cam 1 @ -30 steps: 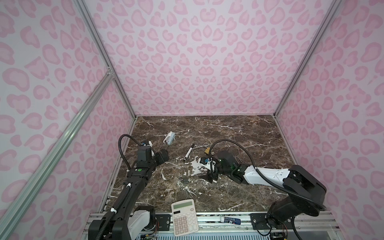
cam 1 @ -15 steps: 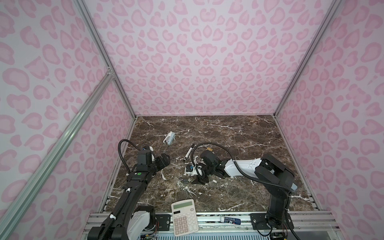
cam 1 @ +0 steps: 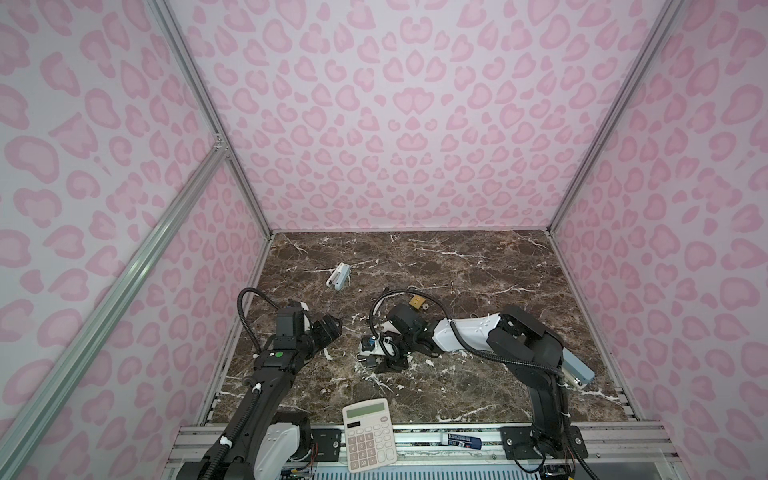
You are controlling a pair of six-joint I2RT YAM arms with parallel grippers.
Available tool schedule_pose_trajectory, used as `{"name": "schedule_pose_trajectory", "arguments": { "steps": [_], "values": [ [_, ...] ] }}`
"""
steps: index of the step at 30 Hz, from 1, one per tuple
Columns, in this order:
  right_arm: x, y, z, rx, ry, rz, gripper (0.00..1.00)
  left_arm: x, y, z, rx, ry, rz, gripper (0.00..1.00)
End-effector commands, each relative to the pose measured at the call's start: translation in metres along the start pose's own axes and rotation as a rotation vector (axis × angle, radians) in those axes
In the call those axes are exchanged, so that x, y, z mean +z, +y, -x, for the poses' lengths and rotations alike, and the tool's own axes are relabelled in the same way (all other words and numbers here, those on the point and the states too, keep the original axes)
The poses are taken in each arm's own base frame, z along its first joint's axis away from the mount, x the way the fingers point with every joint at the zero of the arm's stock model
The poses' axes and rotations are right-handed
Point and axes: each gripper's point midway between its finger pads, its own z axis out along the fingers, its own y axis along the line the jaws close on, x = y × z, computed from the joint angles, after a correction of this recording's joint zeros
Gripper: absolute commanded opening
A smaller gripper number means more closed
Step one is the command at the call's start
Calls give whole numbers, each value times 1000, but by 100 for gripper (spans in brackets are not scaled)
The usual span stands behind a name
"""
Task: Lock with the key
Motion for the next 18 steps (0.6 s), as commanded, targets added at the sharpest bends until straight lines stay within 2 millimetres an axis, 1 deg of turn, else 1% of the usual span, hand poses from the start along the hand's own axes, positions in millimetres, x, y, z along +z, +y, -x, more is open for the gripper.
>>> {"name": "schedule_pose_trajectory", "arguments": {
  "steps": [1, 8, 13, 15, 18],
  "values": [
    [5, 2, -5, 10, 13, 22, 54, -1, 0, -6, -29, 18, -12, 85],
    [12, 0, -12, 19, 27, 14, 41, -2, 0, -13, -47, 41, -25, 82],
    [10, -4, -12, 12, 29, -20, 33, -3, -3, -14, -53, 41, -40, 80],
    [9, -8, -11, 15, 19, -42, 31, -4, -6, -14, -54, 44, -53, 79],
    [3, -15, -3, 45, -25, -62, 31, -4, -13, -15, -60, 62, -87, 78]
  ]
}}
